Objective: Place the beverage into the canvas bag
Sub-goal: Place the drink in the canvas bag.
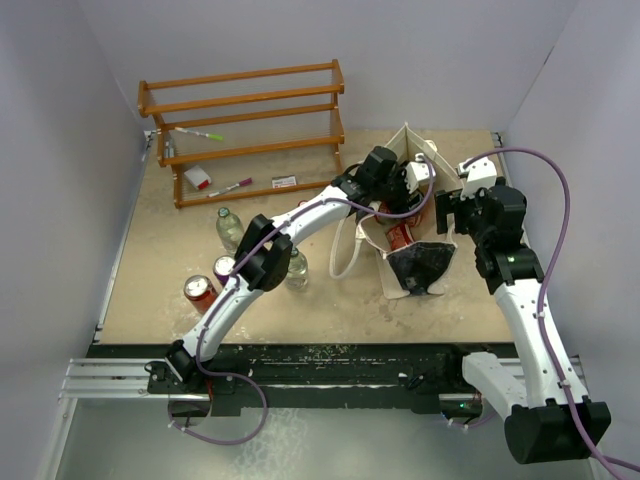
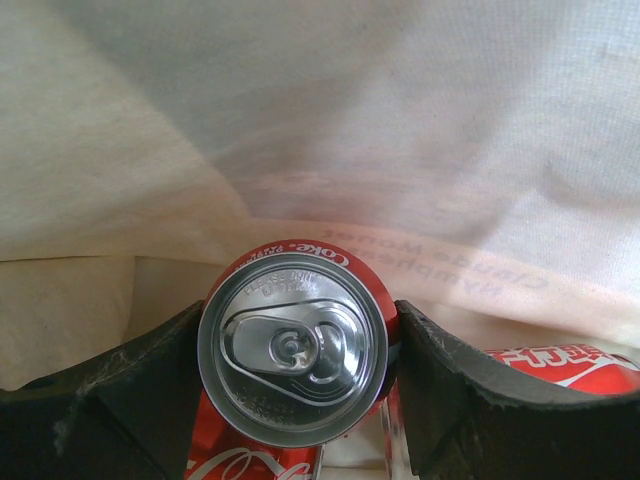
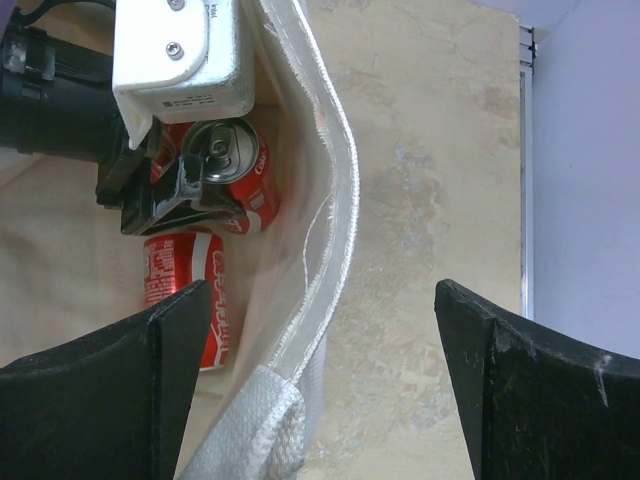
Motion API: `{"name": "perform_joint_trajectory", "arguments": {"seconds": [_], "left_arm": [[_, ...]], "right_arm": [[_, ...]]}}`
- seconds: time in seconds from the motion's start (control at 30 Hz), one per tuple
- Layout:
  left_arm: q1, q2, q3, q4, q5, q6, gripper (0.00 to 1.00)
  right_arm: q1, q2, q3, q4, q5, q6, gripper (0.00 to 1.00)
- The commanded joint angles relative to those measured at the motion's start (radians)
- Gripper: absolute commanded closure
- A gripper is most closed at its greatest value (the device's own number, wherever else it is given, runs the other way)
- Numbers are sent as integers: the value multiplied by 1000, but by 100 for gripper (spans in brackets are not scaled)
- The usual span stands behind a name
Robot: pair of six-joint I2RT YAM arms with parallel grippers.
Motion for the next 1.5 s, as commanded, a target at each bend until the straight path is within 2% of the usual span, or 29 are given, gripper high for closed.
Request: {"name": "perform_joint_trajectory", "arguments": {"seconds": [0.0, 0.23, 0.53, 0.57, 0.77, 0.97, 1.03, 1.3, 1.47], "left_arm": [[15, 66, 37, 16, -2, -48, 31], [4, 62, 45, -17, 32, -41, 13], [3, 52, 97, -55, 42, -30, 4], [2, 47, 101, -61, 47, -29, 1], [2, -17, 110, -81, 89, -22, 1], [2, -156, 35, -73, 161, 37, 1], [3, -199, 27, -75, 166, 47, 1], [7, -303, 34, -93, 144, 64, 1], [27, -402, 1, -89, 97, 33, 1]], "right_arm": [[-3, -20, -10, 45, -18, -2, 8], [-3, -33, -20, 44, -20, 4, 8], [-3, -42, -21, 41, -20, 4, 8], [-3, -42, -22, 42, -20, 3, 8], [-3, -40, -13, 48, -35, 3, 8], [-3, 7, 69, 34, -68, -21, 9], [-3, 12, 88, 82, -68, -22, 9], [-3, 21, 166, 124, -122, -13, 11], [-3, 57, 233, 120, -209, 13, 15]]}}
